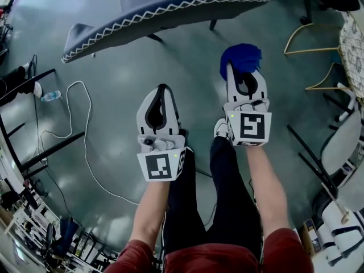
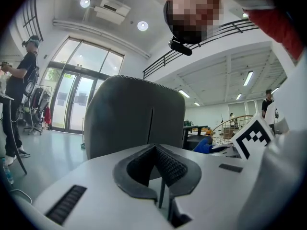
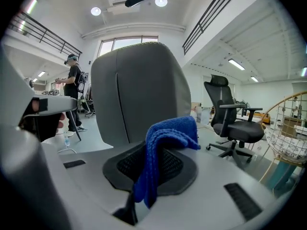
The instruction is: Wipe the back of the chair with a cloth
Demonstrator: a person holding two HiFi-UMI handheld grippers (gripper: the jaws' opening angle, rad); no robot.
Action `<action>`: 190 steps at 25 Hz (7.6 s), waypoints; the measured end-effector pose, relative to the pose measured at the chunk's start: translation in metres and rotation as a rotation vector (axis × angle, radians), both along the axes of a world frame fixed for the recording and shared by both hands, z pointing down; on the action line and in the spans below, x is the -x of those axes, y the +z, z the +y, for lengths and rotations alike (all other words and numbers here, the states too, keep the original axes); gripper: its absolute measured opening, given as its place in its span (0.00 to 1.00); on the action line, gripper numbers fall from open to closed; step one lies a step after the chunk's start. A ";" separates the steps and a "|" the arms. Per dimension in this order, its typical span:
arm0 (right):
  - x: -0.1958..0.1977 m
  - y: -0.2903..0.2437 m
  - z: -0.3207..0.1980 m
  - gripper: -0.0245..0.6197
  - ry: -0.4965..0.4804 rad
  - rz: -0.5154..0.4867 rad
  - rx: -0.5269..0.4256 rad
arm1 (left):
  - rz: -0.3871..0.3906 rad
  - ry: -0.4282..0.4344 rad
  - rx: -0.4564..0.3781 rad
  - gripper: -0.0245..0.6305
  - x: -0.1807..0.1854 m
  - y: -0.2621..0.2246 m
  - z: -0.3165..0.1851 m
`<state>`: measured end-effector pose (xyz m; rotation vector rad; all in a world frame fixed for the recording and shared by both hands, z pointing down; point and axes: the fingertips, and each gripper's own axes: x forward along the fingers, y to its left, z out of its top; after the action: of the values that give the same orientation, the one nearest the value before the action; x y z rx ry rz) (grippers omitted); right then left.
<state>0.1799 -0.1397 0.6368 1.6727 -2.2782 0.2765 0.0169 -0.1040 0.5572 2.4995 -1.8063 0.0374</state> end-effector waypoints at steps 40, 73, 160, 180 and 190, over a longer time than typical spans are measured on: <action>0.123 0.012 -0.090 0.13 -0.216 0.147 0.054 | 0.002 -0.156 -0.014 0.06 0.101 -0.007 0.021; 0.311 0.013 -0.065 0.13 -0.308 0.114 0.078 | 0.015 -0.288 -0.004 0.06 0.261 -0.003 0.082; 0.210 -0.165 -0.042 0.13 -0.126 0.141 0.133 | -0.005 -0.208 0.131 0.06 0.226 -0.184 0.082; 0.312 -0.160 -0.033 0.13 -0.227 0.207 0.193 | 0.000 -0.238 0.149 0.06 0.289 -0.195 0.122; 0.299 -0.210 0.000 0.13 -0.229 0.072 0.167 | 0.025 -0.173 0.177 0.06 0.266 -0.232 0.109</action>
<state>-0.1188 -0.1401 0.4272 1.3066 -2.2964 0.3377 -0.2494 0.0050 0.3255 2.2091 -1.9103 0.1499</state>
